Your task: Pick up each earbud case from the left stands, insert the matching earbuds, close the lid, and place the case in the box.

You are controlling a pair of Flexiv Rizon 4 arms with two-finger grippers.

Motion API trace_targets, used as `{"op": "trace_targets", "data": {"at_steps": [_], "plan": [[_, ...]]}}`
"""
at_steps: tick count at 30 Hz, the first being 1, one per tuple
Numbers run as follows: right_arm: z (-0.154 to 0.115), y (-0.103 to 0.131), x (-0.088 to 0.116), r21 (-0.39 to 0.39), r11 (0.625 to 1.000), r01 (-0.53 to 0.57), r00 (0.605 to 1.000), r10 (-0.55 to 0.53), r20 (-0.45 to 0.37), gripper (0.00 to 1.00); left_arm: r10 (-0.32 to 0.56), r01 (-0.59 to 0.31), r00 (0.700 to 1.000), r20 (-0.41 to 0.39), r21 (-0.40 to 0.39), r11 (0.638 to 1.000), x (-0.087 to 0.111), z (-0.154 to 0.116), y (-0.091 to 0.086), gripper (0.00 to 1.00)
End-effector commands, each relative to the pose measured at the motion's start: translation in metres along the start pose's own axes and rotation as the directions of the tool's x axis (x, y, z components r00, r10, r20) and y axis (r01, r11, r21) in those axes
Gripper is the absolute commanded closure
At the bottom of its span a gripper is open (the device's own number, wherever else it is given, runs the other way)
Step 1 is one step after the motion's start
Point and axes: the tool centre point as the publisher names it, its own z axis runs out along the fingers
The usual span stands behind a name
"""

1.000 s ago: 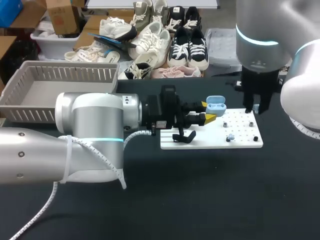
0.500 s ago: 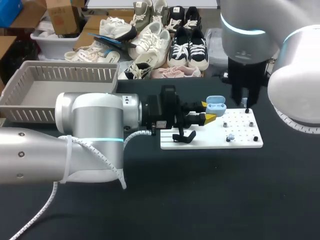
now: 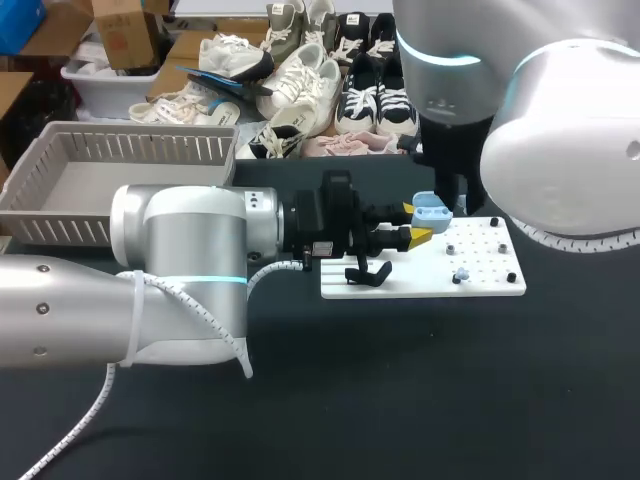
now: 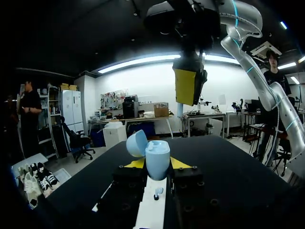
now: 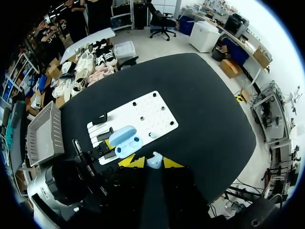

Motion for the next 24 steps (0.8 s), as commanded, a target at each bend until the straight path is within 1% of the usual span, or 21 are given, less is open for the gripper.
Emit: {"op": "trace_targets", "data": {"at_steps": [1, 12, 24], "plan": [[-0.002, 0.005, 0.002, 0.013, 1.000, -0.013, 1.000, 0.013, -0.002, 1.00, 0.001, -0.001, 1.000, 0.003, -0.006, 1.000, 0.001, 0.001, -0.001, 1.00], [-0.001, 0.011, 0.002, 0.008, 0.999, -0.040, 0.999, 0.040, -0.011, 1.00, 0.001, -0.001, 1.000, 0.003, -0.006, 1.000, 0.001, 0.001, -0.001, 1.00], [0.004, 0.020, -0.001, 0.012, 0.999, -0.041, 0.999, 0.041, -0.029, 1.00, 0.001, -0.001, 1.000, 0.003, -0.006, 1.000, 0.001, 0.001, -0.001, 1.00]]}}
